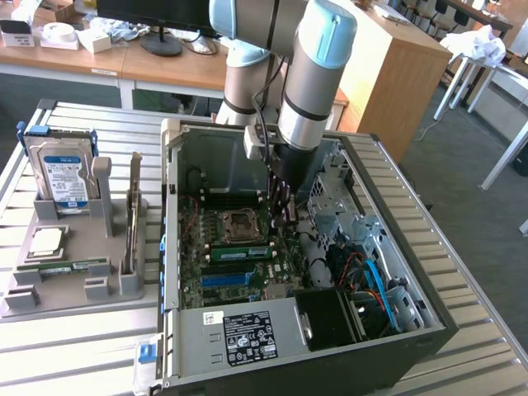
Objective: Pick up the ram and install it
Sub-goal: 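Insert the ram into the slot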
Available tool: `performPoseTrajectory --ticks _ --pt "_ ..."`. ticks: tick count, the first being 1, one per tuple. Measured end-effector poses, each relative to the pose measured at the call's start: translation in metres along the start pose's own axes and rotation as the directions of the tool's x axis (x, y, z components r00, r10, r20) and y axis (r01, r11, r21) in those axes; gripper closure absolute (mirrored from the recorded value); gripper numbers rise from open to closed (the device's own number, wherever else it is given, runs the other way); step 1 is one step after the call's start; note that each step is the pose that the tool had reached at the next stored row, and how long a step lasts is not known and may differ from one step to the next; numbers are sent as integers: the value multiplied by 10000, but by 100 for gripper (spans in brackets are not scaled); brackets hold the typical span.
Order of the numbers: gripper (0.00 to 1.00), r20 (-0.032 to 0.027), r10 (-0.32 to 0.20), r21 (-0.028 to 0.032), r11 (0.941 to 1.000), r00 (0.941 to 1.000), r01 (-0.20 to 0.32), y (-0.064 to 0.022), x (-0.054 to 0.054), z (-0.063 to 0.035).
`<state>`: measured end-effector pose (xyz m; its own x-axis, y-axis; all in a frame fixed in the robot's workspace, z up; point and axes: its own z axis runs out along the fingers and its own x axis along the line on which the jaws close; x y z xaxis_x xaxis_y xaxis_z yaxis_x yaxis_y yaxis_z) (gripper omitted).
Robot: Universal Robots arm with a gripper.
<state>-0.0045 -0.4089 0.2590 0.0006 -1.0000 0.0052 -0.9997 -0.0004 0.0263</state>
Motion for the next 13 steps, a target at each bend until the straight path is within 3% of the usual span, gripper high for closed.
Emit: performPoseTrajectory --ticks 7,13 --pt "90 1 1 -4 10000 10000 -1 -80 0 -1" --pt "90 2 1 -4 10000 10000 -1 -88 1 4"
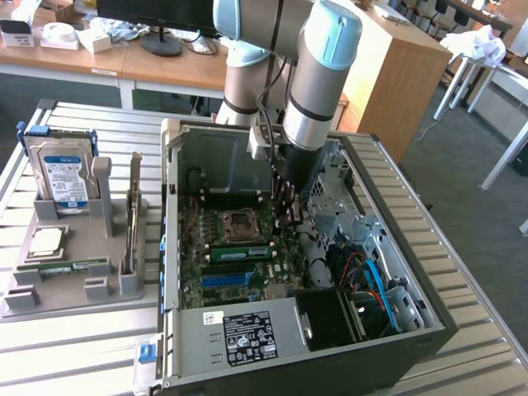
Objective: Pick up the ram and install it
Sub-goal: 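Insert the ram into the slot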
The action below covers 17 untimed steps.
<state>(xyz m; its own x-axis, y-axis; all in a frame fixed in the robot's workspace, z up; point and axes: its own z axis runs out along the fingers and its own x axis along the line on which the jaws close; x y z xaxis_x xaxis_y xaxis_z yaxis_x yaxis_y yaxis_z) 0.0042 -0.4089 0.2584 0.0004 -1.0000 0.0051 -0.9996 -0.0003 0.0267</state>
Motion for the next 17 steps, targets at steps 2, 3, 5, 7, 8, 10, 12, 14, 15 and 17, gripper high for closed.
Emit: performPoseTrajectory --ticks 2,3,5,7,8,10,12,14,15,17 --pt "90 -1 0 0 10000 10000 0 -1 0 17" --pt "90 0 0 0 10000 10000 0 -1 -1 27" --pt "90 -1 -1 0 10000 10000 1 -2 -1 44" --pt "90 -1 0 0 10000 10000 0 -2 -1 60" --pt "90 0 -1 0 10000 10000 1 -2 -1 68" --pt "90 -1 -1 0 10000 10000 1 -3 -1 81" --pt "90 -1 -1 0 10000 10000 1 -3 -1 95" --pt "90 -1 0 0 10000 10000 0 -3 -1 112" --pt "90 -1 0 0 10000 10000 0 -4 -1 121" --pt "90 -1 -1 0 10000 10000 1 -4 -1 139"
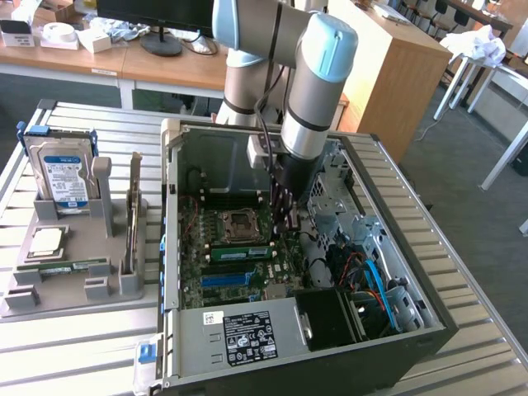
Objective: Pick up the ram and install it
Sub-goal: 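Insert the ram into the slot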
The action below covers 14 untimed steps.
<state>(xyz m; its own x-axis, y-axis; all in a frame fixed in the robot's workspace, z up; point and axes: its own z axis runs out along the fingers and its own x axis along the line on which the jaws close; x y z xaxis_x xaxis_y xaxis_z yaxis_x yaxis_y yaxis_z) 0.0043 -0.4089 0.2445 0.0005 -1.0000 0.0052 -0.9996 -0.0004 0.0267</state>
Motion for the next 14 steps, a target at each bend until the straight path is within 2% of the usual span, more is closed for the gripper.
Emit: performPoseTrajectory --ticks 8,14 --pt "90 0 1 0 10000 10000 -1 -1 0 64" --pt "90 3 1 1 10000 10000 -1 -2 -1 75"
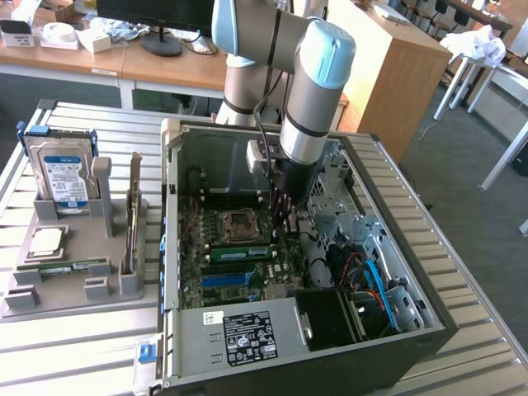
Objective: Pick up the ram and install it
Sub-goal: 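Insert the ram into the slot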
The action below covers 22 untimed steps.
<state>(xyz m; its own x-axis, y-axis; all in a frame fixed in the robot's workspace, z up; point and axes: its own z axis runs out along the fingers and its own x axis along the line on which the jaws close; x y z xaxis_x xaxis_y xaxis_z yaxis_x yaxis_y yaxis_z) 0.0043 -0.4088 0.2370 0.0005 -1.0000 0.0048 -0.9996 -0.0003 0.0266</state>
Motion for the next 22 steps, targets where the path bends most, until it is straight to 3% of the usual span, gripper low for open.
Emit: performPoseTrajectory --ticks 22 --pt "90 4 0 -1 10000 10000 0 -1 -9 48"
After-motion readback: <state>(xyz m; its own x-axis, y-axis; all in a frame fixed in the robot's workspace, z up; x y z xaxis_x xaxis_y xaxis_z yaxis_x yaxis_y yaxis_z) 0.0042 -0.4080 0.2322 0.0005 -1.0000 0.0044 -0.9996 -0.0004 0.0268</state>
